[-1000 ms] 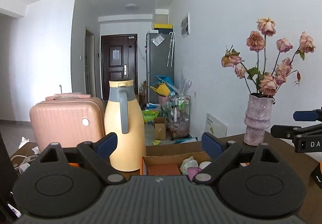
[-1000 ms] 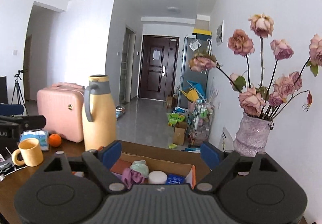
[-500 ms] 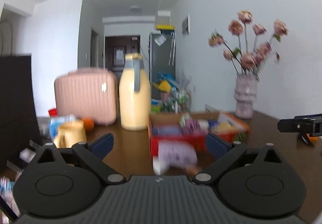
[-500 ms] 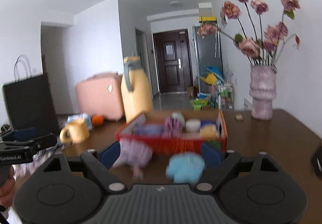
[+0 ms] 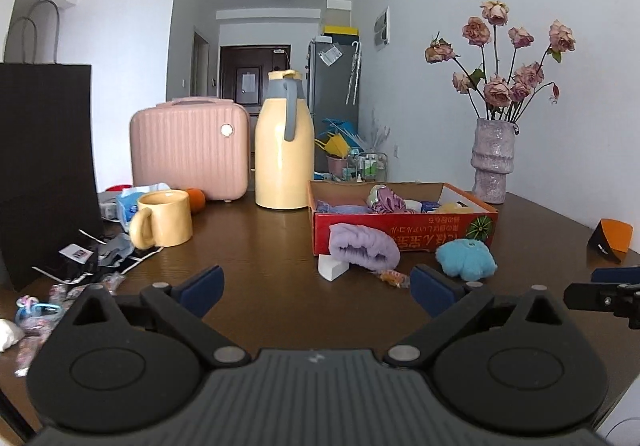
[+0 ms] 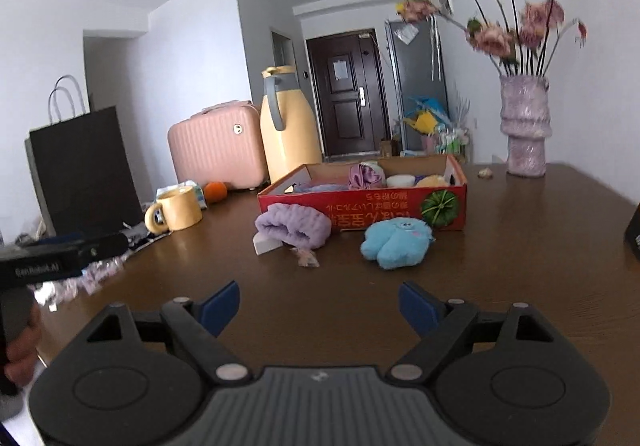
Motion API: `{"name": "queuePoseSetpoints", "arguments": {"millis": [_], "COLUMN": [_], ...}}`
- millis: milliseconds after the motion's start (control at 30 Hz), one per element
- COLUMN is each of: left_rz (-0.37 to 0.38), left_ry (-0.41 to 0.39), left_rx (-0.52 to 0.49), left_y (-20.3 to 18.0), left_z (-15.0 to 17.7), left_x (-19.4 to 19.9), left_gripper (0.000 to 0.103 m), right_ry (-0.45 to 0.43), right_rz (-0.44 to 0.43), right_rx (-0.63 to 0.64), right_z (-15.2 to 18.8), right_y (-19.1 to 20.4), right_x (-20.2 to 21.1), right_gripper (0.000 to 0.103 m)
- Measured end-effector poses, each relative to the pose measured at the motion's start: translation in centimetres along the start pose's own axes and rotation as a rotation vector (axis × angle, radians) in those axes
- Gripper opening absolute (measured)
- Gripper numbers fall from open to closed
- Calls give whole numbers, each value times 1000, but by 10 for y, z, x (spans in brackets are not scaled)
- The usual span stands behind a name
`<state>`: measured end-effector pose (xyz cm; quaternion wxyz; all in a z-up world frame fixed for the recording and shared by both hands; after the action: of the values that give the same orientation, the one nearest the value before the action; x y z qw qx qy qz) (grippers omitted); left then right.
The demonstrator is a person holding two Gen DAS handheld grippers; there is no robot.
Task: Organize soft objects
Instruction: 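Withdraw both tools back toward the lilac fuzzy cloth, then grasp the lilac fuzzy cloth with both grippers and lift it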
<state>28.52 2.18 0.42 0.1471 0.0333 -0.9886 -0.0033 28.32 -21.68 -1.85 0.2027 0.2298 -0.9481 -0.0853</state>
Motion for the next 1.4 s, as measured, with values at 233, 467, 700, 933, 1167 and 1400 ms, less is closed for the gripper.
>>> {"name": "queuePoseSetpoints", "arguments": {"millis": [233, 467, 700, 933, 1167, 1400], "left_rz": [81, 141, 216, 254, 303, 333], "left_ry": [87, 245, 365, 343, 228, 394], "left_rx": [32, 68, 149, 179, 180, 226], "left_y": [-12, -33, -38, -36, -40, -48], "left_z": [-22, -27, 2, -2, -39, 22], "left_x": [-94, -215, -259, -254, -185, -94], "left_gripper": [77, 62, 18, 8, 7, 7], "right_ry": [31, 133, 204, 181, 67, 204], "right_rz": [-14, -41, -63, -106, -117, -141], "right_rx": [-82, -197, -255, -266, -135, -173], "right_z": [-34, -60, -41, -40, -74, -11], "right_y": [-22, -46, -54, -49, -18, 8], "right_x": [-93, -224, -282, -278, -200, -108], "right_gripper": [73, 57, 42, 21, 20, 20]}}
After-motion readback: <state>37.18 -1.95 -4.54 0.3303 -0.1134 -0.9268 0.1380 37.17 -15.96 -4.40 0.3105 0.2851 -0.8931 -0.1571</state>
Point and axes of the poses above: each gripper's, at about its wrist camera, not at the fingertips, and x roughly against the way its jaws point, y to its left, z to its underside, the point moved 10 cm from there along -x, roughly the way its jaws point, and after that the axes turned 7 degrees about -z, right-handed, at the moved point
